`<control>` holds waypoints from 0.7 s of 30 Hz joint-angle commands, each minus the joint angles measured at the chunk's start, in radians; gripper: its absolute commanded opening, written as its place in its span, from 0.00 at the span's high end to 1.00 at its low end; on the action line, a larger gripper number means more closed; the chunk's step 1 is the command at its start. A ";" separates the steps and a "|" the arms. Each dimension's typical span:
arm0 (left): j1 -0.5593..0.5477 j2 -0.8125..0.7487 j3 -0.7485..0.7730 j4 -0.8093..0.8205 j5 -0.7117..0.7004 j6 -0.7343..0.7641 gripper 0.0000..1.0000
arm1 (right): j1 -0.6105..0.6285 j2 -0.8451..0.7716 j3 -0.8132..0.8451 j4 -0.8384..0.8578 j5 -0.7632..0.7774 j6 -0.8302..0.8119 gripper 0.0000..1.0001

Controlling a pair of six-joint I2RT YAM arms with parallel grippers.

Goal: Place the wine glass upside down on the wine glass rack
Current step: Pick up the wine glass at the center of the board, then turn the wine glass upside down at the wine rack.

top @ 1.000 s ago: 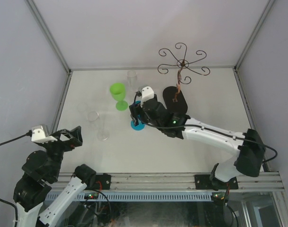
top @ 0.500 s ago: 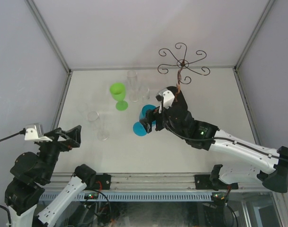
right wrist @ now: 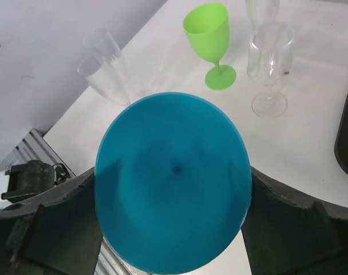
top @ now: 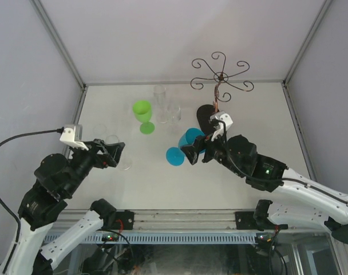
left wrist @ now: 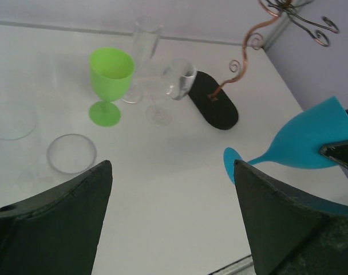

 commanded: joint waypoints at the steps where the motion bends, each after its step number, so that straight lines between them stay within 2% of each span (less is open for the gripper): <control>1: -0.133 0.058 0.001 0.118 -0.014 -0.058 0.11 | 0.007 -0.076 -0.015 0.051 0.029 0.031 0.22; 6: -0.387 0.126 -0.049 0.208 -0.187 -0.083 0.11 | 0.007 -0.132 -0.034 0.054 0.072 0.036 0.22; 8: -0.439 0.136 -0.085 0.267 -0.203 -0.103 0.11 | 0.005 -0.160 -0.049 0.074 0.080 0.037 0.23; 16: -0.448 0.109 -0.243 0.550 -0.056 -0.197 0.11 | 0.006 -0.206 -0.071 0.190 0.067 0.036 0.23; 21: -0.449 0.155 -0.256 0.585 -0.009 -0.216 0.12 | 0.006 -0.206 -0.071 0.281 0.043 0.013 0.23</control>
